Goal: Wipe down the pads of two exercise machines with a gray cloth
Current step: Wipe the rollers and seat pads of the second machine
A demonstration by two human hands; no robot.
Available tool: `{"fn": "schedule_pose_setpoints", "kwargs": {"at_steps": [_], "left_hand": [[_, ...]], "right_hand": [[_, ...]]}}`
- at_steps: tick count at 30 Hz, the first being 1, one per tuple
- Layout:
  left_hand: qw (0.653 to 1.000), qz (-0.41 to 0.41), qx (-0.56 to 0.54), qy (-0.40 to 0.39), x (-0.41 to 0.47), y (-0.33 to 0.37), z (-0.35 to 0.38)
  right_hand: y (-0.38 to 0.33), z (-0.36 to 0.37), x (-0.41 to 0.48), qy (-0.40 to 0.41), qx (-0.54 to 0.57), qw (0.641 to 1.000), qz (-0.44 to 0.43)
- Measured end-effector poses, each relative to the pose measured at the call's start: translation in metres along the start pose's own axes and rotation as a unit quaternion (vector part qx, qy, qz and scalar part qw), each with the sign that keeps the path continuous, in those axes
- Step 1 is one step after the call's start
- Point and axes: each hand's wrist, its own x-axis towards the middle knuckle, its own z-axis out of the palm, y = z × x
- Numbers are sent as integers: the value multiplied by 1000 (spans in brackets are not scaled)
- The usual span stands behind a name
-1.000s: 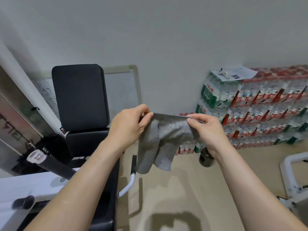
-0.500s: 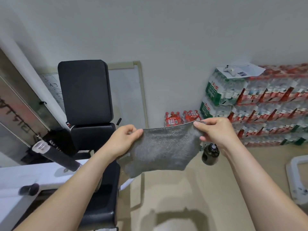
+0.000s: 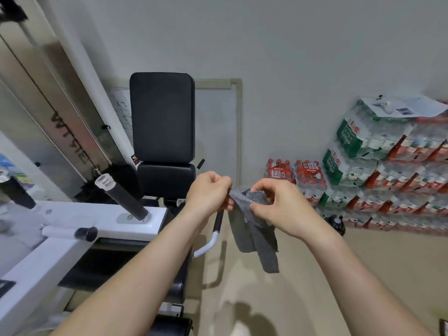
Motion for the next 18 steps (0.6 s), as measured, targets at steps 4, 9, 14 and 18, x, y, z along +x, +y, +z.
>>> {"fn": "schedule_pose_setpoints", "kwargs": {"at_steps": [4,9,14,18], "left_hand": [[989,42,106,95,-2,-7,-26],[994,21,109,-4,-15,6,-70],[996,23,67,-50,-20,3,-148],[988,55,54,-136,-13,-21,-218]], "right_hand": [[-10,-3,7,-38,-32,997,-63],[-30,3,18,-65,54,993,-78],[-64,36,28,-119,225,967,-35],[-104,74,39,-115,332,936,-4]]}}
